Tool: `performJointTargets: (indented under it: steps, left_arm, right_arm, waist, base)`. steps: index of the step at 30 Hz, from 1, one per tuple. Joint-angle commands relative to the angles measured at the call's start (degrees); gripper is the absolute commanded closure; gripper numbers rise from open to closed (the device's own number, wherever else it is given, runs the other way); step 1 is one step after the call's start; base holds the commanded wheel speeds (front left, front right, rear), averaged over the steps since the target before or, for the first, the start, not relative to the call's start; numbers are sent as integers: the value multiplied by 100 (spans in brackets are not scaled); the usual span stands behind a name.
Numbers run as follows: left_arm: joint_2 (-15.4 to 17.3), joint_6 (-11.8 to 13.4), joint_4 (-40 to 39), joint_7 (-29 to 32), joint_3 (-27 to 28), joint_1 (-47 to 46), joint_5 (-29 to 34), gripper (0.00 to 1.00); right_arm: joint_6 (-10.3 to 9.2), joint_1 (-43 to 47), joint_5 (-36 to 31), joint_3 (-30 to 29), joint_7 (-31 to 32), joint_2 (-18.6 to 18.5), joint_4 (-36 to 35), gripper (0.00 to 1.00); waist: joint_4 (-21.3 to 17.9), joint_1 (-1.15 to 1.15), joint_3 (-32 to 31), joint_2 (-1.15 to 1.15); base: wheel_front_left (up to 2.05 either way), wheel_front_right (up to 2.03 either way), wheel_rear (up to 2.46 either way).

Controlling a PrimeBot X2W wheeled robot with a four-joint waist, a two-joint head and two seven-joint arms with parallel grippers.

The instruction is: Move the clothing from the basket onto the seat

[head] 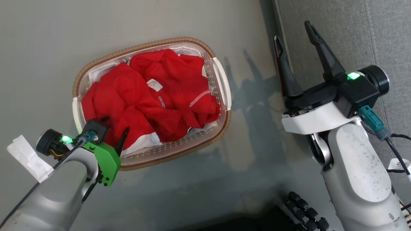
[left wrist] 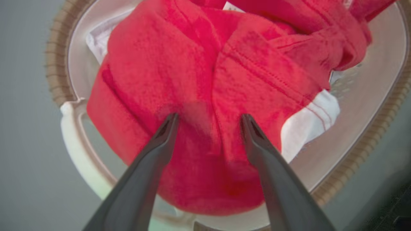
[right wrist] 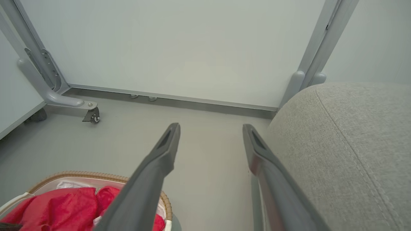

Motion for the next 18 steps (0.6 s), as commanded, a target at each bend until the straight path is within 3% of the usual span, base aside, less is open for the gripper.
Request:
performJointTargets:
  steps: [1, 11, 12, 13, 14, 18]
  left_arm:
    - [-11, -15, 128, 28, -115, -174, -50, 0]
    - [-203, -16, 748, 199, -865, -638, -281, 0]
    - [-202, -17, 789, 195, -905, -680, -279, 51]
    - [-211, -17, 820, 200, -996, -713, -208, 66]
    - [-220, -17, 844, 203, -1030, -721, -223, 100]
    - [-189, -25, 819, 112, -1135, -757, -351, 100]
  right_arm:
    - [-3, 83, 86, -7, -13, 3, -49, 0]
    - [-4, 191, 356, 125, -13, 0, -90, 0]
    - [-3, 180, 386, 132, -12, 0, -100, 0]
    - [-4, 165, 404, 137, -13, 0, -103, 0]
    - [-3, 152, 422, 135, -13, -1, -106, 0]
    - [-4, 124, 442, 114, -12, -1, -81, 0]
  waist:
    - [-252, -1, 327, 0]
    - [-394, -1, 443, 0]
    - [-405, -1, 452, 0]
    - [-419, -1, 461, 0]
    - [-425, -1, 464, 0]
    - [-414, -1, 406, 0]
  base:
    - [0, 0, 0]
    - [0, 0, 0]
    - [0, 0, 0]
    - [0, 0, 0]
    - [0, 0, 0]
    - [0, 0, 0]
